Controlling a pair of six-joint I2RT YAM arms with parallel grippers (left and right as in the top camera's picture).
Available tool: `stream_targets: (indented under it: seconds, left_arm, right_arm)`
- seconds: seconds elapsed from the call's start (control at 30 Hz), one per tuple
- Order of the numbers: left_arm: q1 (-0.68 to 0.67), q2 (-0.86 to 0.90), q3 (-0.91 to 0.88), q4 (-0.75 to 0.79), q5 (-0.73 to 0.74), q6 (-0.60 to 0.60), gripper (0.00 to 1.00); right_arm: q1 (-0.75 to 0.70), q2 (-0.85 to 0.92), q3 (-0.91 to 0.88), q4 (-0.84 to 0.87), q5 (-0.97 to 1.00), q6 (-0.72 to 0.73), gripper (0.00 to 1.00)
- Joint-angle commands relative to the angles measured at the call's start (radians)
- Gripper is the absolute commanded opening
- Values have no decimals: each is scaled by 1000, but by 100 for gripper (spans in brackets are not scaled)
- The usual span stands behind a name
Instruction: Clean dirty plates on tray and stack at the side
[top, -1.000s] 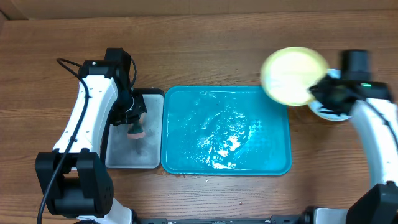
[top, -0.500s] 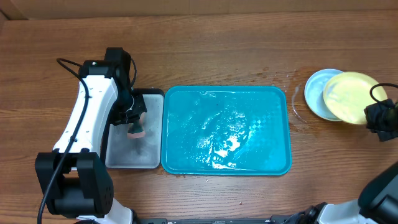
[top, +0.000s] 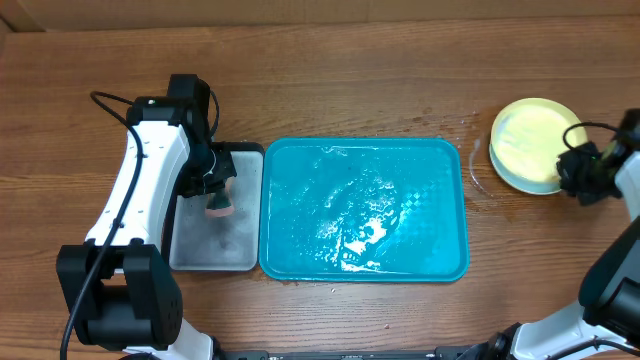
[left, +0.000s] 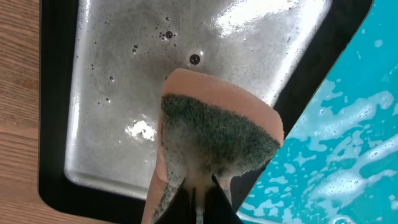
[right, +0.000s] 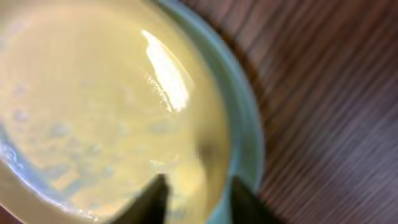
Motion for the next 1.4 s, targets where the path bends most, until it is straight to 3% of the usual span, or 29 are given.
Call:
stream_targets:
  seconds: [0.0, 0.07, 0.17, 0.2, 0.53, 0.83, 1.0, 1.03, 1.17, 1.2, 1.37]
  left_arm:
    - [5, -2, -3, 1, 0, 18, 4]
    - [5, -2, -3, 1, -1, 18, 4]
    - [5, -2, -3, 1, 0, 19, 4]
    - [5, -2, -3, 2, 0, 19, 4]
    - [5, -2, -4, 21, -55, 16, 4]
    - [18, -2, -146, 121, -108, -34, 4]
    - [32, -1, -226, 201, -88, -34, 6]
    - [32, -1, -229, 204, -89, -34, 10]
    - [32, -1, -229, 213, -88, -34, 90]
    - [32, -1, -229, 214, -85, -34, 100]
    - [32, -8, -192, 181, -66, -34, 99]
  right_arm:
    - [53, -3, -1, -14, -18, 0, 100]
    - [68, -3, -1, -50, 9, 10, 97]
    - [72, -5, -1, -118, 93, 29, 64]
    - [72, -7, 1, -135, 106, 25, 61]
    - [125, -161, 123, -282, 100, -102, 76]
    - [324, -380, 306, -535, 93, -162, 81]
    - [473, -474, 328, -576, 94, -164, 83]
    - [500, -489, 328, -570, 94, -166, 85]
    - [587, -531, 328, -554, 94, -171, 89]
    - [605, -536, 328, -554, 93, -182, 89]
    - [659, -545, 328, -569, 93, -237, 100]
